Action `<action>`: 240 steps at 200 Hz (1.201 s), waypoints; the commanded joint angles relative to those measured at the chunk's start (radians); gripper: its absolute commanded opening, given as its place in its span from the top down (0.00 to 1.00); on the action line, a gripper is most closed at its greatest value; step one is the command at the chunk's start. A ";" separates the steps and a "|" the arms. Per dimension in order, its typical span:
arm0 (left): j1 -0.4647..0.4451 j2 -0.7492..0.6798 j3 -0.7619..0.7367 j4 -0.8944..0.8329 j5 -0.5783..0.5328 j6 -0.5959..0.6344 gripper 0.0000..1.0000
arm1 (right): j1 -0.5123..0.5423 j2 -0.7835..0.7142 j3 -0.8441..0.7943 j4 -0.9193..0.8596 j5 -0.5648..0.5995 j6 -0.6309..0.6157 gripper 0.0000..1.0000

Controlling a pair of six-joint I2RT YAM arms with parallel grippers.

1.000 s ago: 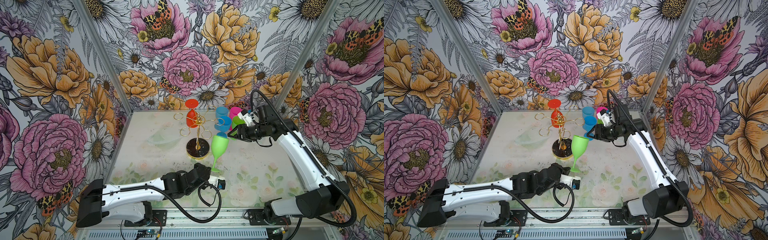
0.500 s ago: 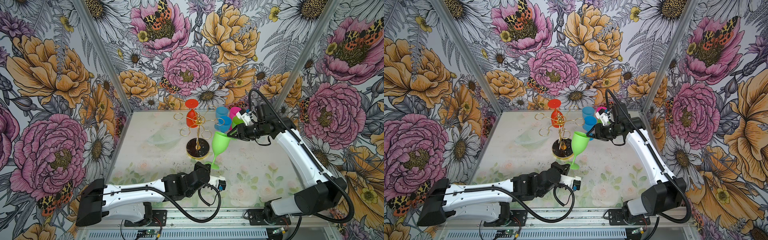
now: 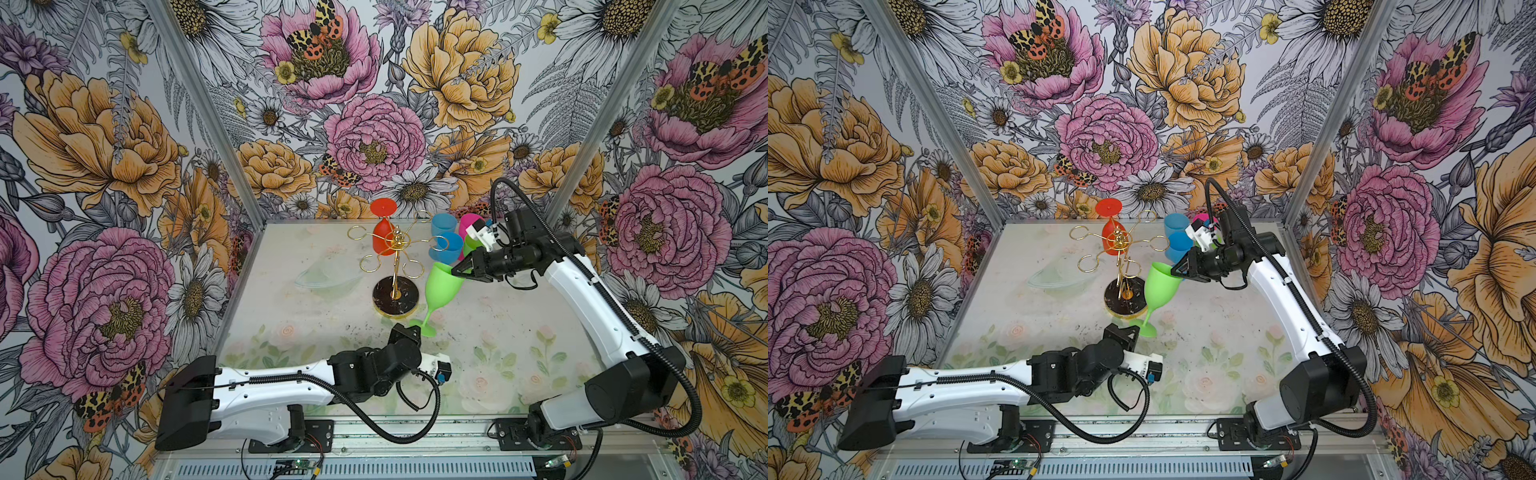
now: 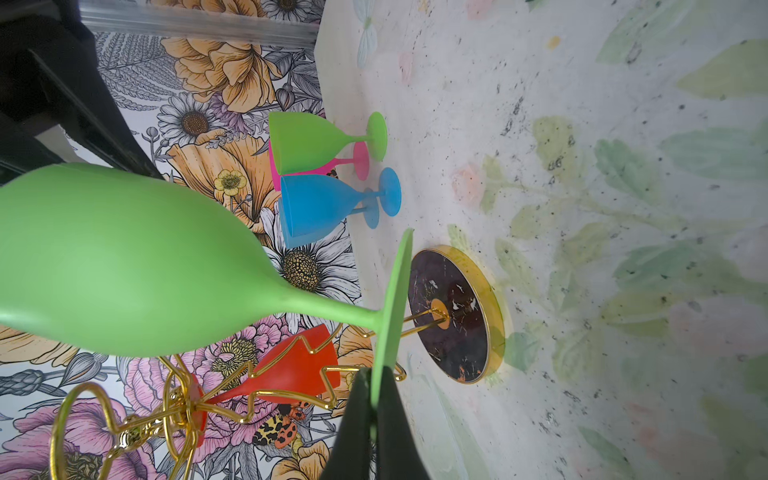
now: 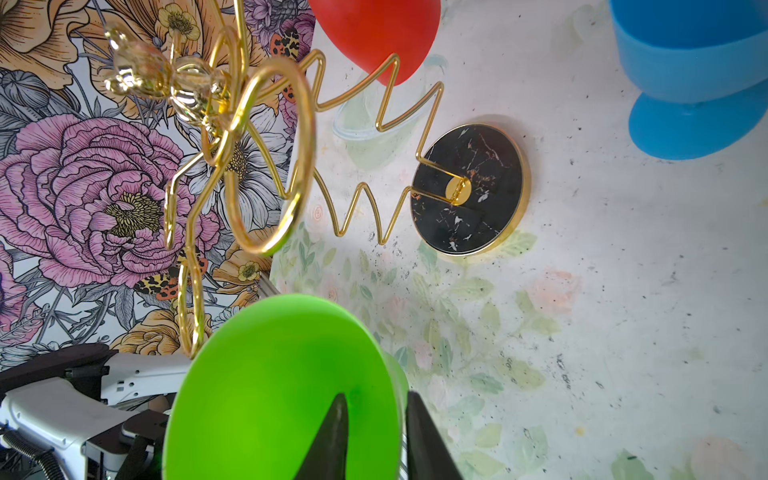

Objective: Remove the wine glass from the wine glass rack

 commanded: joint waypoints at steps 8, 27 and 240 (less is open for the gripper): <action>-0.003 0.003 -0.010 0.071 -0.043 0.014 1.00 | 0.008 0.006 0.014 -0.008 -0.019 -0.023 0.84; -0.003 0.005 -0.012 0.076 -0.045 0.015 1.00 | 0.009 0.004 0.015 -0.009 -0.005 -0.028 0.92; -0.016 -0.105 0.026 -0.003 0.013 -0.725 0.10 | 0.050 -0.034 0.035 0.081 0.533 -0.090 1.00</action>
